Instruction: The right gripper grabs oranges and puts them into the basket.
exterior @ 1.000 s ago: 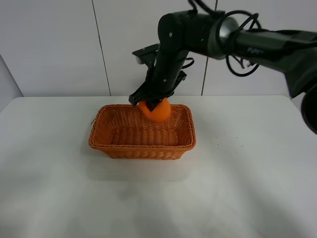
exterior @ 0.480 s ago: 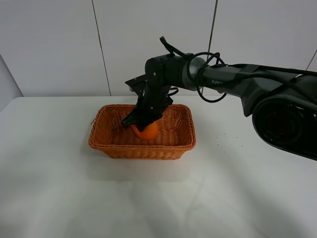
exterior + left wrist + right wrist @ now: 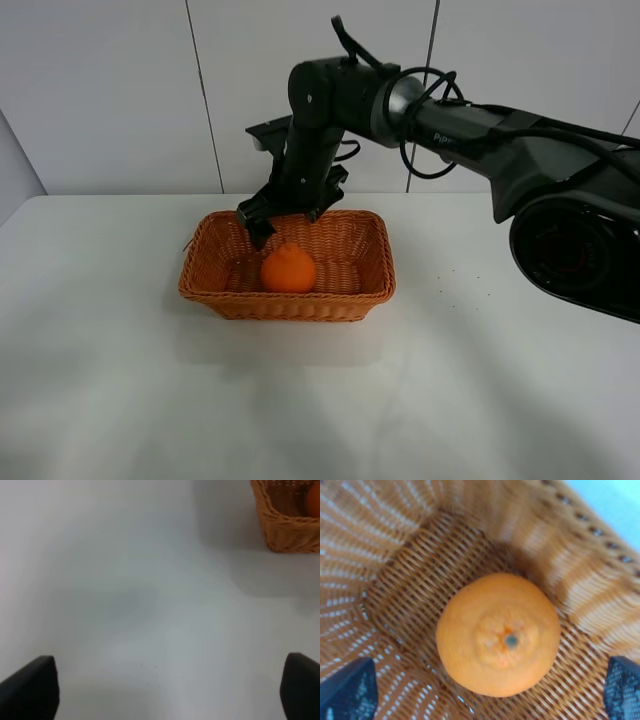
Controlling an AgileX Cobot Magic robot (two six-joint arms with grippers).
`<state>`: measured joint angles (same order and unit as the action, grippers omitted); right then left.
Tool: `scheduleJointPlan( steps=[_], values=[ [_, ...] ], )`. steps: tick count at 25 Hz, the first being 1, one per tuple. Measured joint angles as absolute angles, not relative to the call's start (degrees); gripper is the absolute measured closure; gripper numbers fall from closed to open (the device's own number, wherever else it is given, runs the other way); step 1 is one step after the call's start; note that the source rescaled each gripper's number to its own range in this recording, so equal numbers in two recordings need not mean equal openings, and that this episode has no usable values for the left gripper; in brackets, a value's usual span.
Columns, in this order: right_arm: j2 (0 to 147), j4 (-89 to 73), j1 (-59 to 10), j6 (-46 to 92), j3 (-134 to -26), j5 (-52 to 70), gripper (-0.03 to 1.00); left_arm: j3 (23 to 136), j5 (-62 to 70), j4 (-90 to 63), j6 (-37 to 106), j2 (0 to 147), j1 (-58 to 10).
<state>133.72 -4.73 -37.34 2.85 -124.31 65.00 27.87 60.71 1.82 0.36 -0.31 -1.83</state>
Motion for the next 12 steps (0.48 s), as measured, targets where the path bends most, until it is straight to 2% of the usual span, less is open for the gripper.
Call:
scheduleJointPlan(
  steps=[4,12],
  values=[
    [132.77,-3.63,-37.14,3.03,-130.75,68.91,-0.03,27.87,60.71,1.82,0.36,-0.31,-1.83],
    [131.49,-3.46,-31.54,3.07,-131.68,69.77,-0.03,27.87,60.71,1.82,0.36,-0.31,-1.83]
  ],
)
